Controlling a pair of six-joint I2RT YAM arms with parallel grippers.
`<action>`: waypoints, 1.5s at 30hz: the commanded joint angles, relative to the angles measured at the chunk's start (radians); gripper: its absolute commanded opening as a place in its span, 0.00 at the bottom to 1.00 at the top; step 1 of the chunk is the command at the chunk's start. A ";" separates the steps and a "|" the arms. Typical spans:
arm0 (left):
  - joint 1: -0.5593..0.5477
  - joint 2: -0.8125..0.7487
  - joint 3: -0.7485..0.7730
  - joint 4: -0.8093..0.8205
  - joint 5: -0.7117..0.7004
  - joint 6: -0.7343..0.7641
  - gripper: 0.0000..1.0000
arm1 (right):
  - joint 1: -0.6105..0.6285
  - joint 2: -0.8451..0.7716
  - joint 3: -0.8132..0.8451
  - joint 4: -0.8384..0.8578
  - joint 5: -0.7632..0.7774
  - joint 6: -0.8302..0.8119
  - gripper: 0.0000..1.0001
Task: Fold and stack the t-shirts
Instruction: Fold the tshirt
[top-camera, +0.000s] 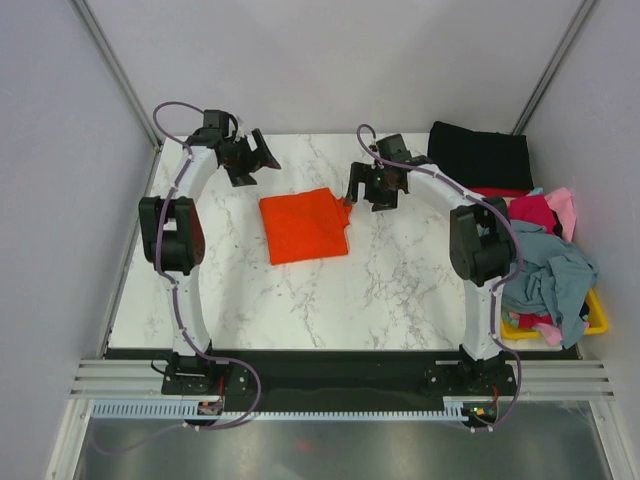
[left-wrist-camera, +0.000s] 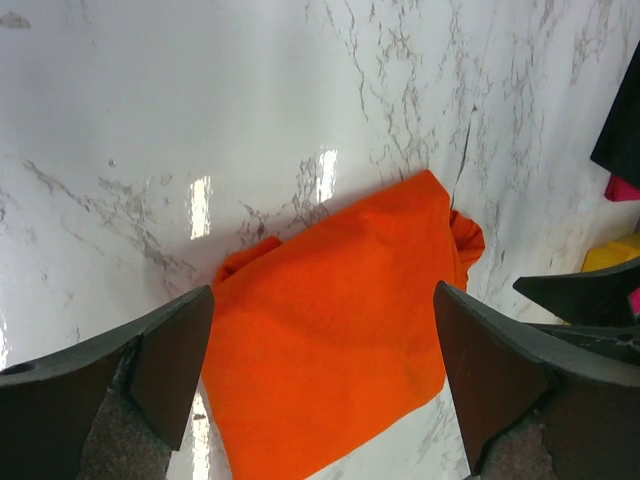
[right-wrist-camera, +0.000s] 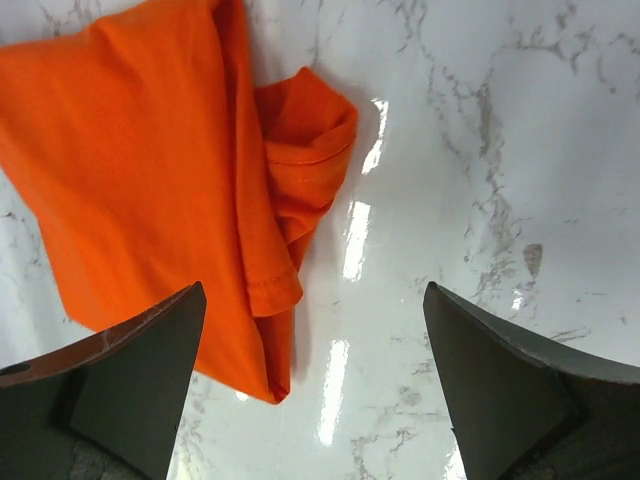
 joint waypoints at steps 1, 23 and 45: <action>0.010 -0.100 -0.071 -0.010 -0.005 0.068 0.96 | 0.000 -0.081 -0.060 0.193 -0.113 -0.012 0.98; 0.015 -0.255 -0.665 0.558 -0.045 -0.110 0.70 | 0.029 0.458 0.511 0.223 -0.243 -0.021 0.71; 0.013 -0.249 -0.669 0.624 0.015 -0.150 0.39 | 0.035 0.236 0.237 0.372 -0.180 -0.012 0.15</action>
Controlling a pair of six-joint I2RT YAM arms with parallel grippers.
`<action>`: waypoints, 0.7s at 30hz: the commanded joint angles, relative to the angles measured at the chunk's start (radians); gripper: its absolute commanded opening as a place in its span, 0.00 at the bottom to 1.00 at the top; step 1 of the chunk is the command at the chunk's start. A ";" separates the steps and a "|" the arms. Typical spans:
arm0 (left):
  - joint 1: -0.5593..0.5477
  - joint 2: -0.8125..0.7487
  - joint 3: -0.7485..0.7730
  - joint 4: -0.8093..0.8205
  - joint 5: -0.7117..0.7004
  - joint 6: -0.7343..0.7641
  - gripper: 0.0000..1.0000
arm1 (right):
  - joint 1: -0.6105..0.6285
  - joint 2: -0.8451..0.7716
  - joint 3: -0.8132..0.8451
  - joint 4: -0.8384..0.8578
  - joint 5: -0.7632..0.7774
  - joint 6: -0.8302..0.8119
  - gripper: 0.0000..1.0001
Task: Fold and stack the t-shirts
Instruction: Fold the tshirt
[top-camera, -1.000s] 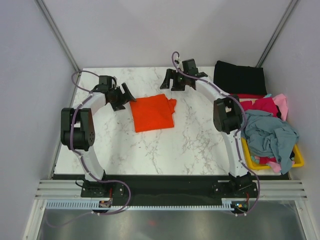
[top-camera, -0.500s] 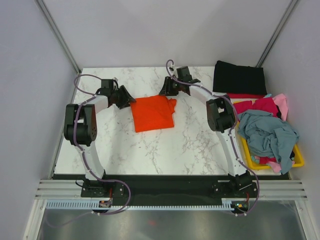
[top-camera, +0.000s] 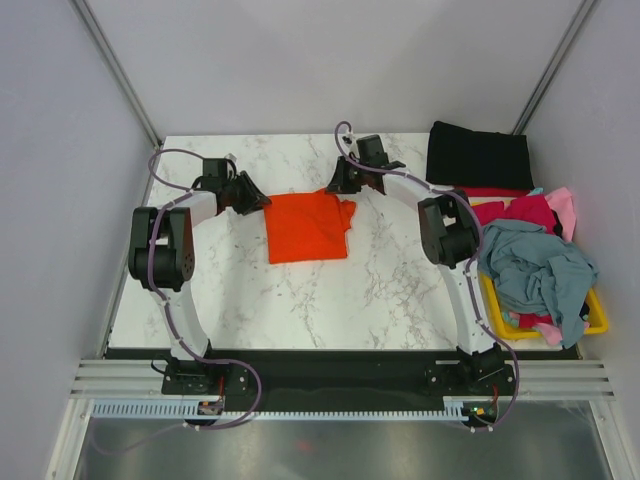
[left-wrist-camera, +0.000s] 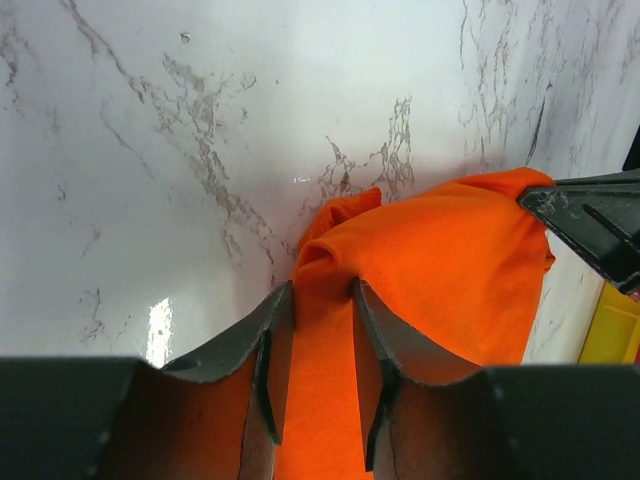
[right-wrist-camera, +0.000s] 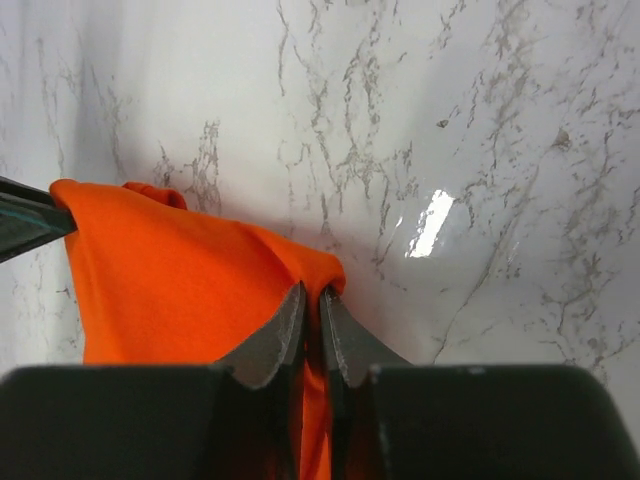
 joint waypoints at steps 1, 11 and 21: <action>0.001 -0.045 0.006 0.041 0.036 -0.023 0.36 | 0.000 -0.120 -0.008 0.016 0.011 -0.014 0.16; -0.025 -0.117 0.005 0.041 0.078 -0.011 0.24 | 0.007 -0.358 -0.181 -0.010 0.031 -0.022 0.10; -0.042 -0.078 0.101 0.038 0.202 0.006 0.27 | 0.004 -0.591 -0.459 -0.074 0.207 0.015 0.01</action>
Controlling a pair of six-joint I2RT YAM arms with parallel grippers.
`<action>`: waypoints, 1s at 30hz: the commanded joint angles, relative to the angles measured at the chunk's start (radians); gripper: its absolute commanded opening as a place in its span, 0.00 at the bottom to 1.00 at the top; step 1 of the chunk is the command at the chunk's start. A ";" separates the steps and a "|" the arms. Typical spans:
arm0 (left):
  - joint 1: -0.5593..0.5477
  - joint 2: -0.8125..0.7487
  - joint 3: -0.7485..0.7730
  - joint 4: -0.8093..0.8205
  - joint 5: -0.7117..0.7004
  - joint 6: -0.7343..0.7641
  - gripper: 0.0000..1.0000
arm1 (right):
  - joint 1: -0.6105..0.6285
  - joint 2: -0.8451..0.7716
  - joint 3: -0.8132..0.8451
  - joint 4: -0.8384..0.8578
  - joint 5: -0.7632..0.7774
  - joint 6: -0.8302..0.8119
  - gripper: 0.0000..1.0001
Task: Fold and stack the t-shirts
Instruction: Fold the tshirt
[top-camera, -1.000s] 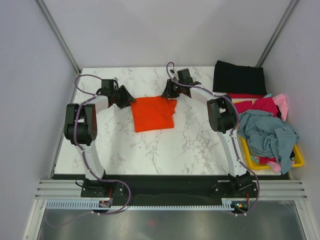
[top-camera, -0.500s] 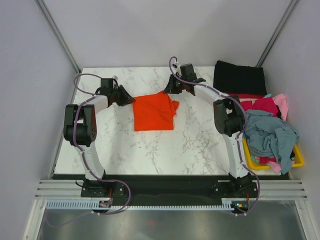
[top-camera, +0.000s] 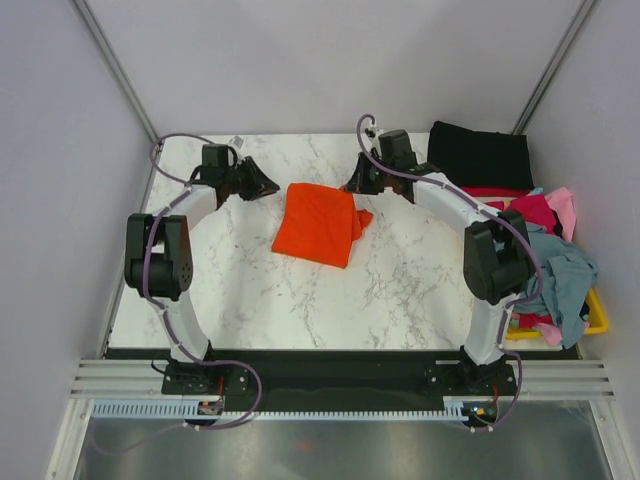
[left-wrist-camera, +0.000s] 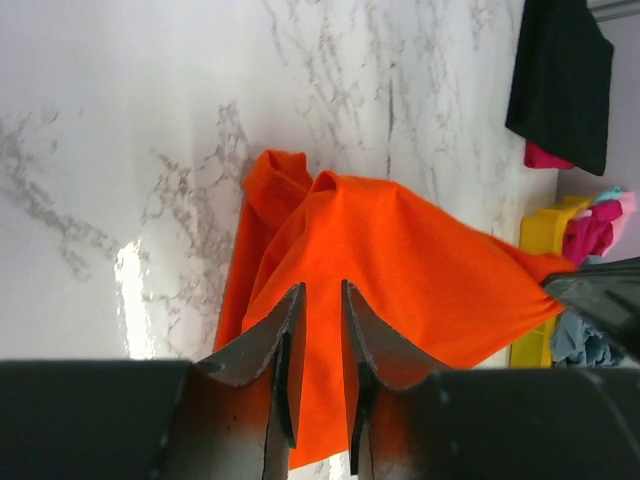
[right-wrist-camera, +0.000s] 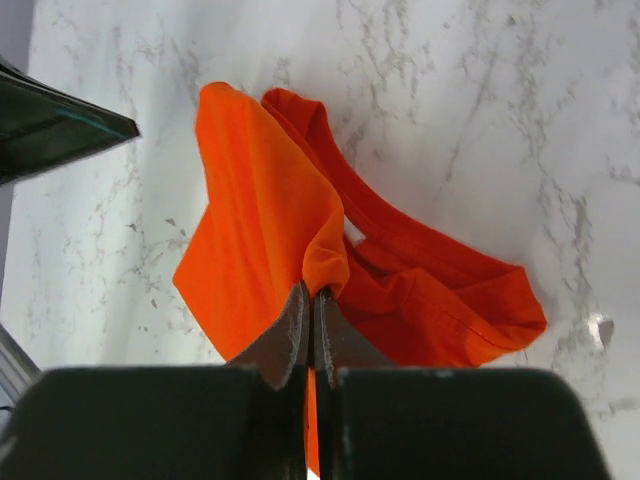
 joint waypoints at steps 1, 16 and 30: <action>-0.014 0.028 0.092 0.033 0.100 0.016 0.28 | -0.005 -0.101 -0.098 -0.028 0.119 0.027 0.00; -0.051 0.024 0.091 0.010 0.064 0.045 0.57 | -0.072 0.037 -0.204 0.006 0.127 0.064 0.05; -0.225 -0.022 0.079 -0.016 -0.047 0.083 0.57 | -0.083 -0.131 -0.420 -0.005 0.246 -0.013 0.93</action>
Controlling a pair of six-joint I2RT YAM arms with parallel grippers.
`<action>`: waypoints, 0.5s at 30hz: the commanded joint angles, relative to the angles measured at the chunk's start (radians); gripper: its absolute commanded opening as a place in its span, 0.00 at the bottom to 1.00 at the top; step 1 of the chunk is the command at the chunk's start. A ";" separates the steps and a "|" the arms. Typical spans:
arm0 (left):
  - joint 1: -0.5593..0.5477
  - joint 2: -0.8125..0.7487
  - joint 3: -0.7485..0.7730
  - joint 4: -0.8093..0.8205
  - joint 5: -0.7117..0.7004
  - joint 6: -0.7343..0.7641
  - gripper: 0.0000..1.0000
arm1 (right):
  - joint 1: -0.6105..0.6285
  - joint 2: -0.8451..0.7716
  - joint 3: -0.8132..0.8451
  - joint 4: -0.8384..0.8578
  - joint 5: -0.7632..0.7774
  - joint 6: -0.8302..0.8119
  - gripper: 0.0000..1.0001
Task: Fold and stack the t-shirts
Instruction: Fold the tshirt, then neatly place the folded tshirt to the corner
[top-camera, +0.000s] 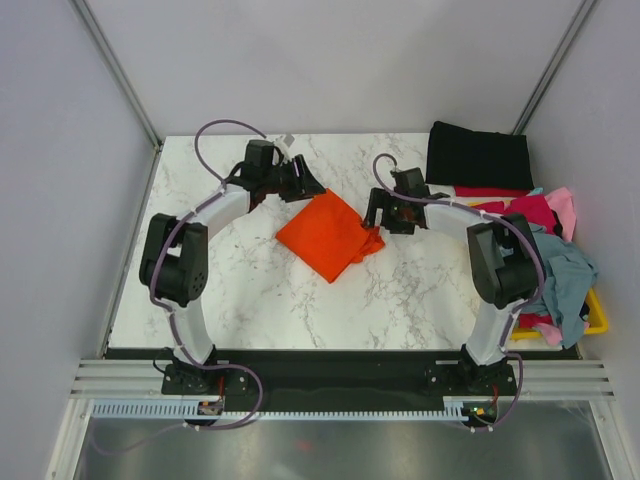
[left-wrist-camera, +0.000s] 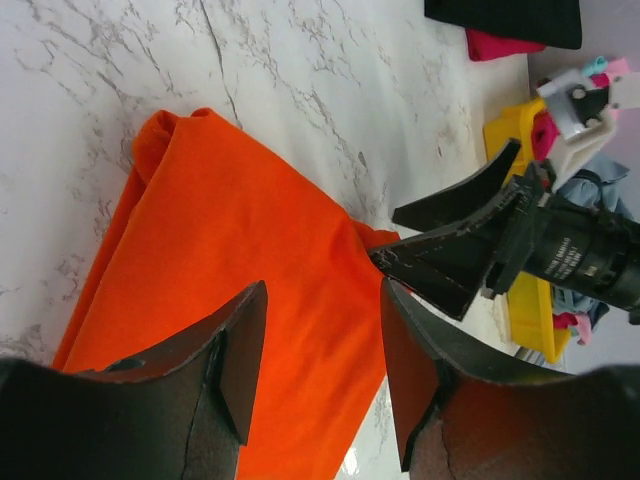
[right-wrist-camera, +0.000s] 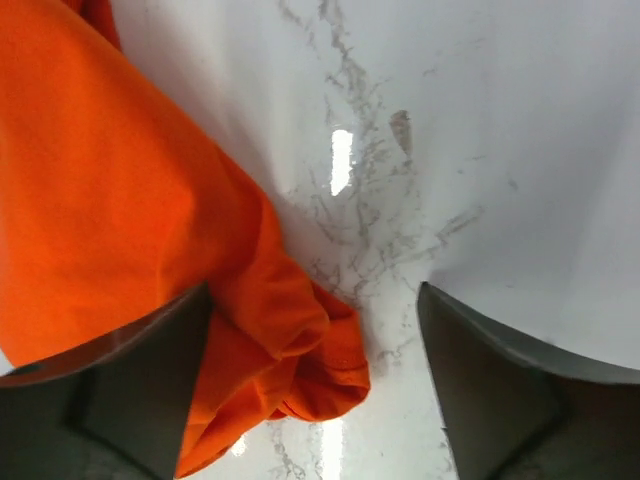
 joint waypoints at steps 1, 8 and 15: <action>0.003 -0.033 -0.043 -0.008 -0.050 0.047 0.56 | -0.010 -0.100 -0.048 -0.027 0.091 -0.056 0.98; 0.003 -0.198 -0.121 -0.074 -0.099 0.057 0.56 | -0.014 -0.368 -0.250 0.080 -0.046 0.018 0.98; 0.003 -0.353 -0.055 -0.265 -0.147 0.119 0.56 | -0.008 -0.389 -0.452 0.391 -0.209 0.248 0.98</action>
